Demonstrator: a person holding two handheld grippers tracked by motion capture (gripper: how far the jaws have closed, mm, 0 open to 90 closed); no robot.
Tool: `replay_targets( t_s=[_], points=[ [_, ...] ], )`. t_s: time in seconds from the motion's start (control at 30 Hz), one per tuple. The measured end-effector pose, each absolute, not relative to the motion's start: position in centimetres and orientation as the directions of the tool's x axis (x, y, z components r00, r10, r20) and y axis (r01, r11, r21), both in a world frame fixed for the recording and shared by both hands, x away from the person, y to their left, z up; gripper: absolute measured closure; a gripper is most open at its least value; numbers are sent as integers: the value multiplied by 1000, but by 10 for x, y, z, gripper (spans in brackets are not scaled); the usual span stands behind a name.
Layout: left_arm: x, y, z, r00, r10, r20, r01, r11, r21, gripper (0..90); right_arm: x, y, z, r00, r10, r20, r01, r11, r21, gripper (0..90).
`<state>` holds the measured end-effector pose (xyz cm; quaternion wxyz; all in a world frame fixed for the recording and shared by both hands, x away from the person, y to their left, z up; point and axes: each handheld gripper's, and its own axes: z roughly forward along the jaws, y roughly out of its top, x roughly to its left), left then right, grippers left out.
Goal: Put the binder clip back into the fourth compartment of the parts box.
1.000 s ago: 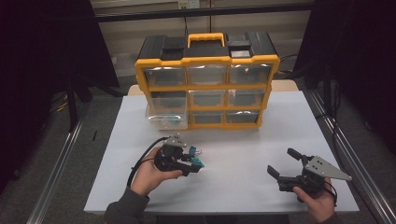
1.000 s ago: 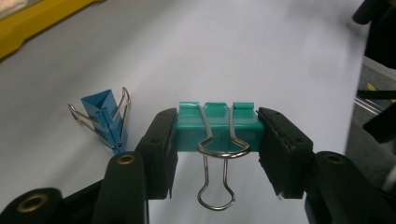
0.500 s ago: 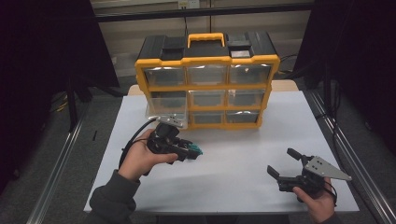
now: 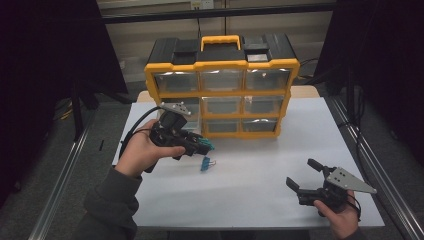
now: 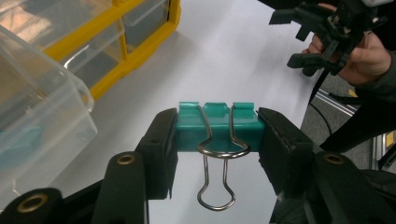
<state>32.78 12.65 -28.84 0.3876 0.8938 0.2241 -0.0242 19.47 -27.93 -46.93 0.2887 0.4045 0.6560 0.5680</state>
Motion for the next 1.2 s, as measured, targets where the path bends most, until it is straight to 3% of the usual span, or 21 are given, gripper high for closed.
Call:
replay_targets(
  t_s=[0.57, 0.77, 1.2],
  points=[
    [356, 137, -252, 888, 428, -171, 421, -603, 677, 501, 195, -279, -469, -507, 859, 79, 201, 28, 979, 13],
    [367, 140, -250, 871, 454, -189, 438, -542, 717, 500, 195, -280, -469, -507, 858, 82, 204, 28, 979, 12],
    [393, 153, -260, 826, 554, -100, 444, -532, 721, 500, 195, -280, -470, -512, 854, 87, 204, 22, 979, 13]
  ],
)
